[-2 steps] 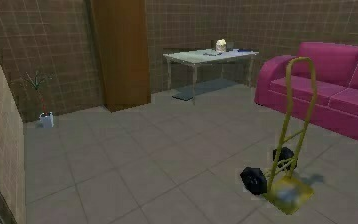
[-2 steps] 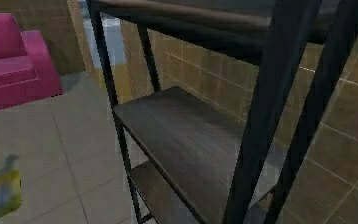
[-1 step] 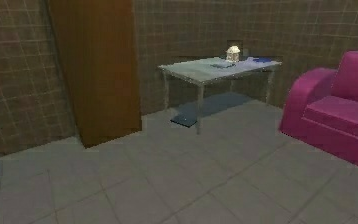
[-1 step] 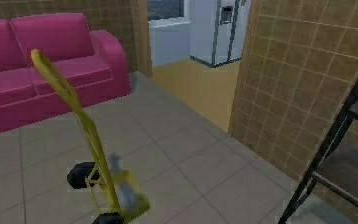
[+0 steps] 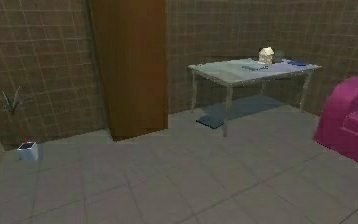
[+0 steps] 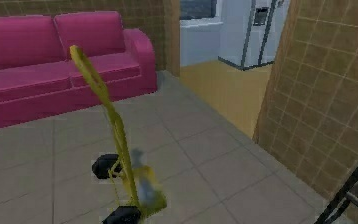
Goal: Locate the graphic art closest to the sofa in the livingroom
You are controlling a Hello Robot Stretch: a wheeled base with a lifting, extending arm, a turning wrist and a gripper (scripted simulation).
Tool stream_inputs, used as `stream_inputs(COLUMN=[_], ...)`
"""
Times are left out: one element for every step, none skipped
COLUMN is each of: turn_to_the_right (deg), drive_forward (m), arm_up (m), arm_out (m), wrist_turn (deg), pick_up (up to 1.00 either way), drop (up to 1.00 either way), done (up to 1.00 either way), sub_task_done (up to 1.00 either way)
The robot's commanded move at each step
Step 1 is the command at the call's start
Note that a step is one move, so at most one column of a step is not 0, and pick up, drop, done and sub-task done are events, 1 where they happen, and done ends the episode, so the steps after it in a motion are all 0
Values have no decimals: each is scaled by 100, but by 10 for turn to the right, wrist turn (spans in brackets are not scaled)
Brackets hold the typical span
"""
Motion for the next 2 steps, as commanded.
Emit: stream_inputs(turn_to_the_right=[0,120], drive_forward=[35,0], arm_up=[0,0], arm_out=[0,0], wrist_turn=[0,0], pick_up=[0,0], drop=[0,0], done=[0,0], sub_task_done=[0,0])
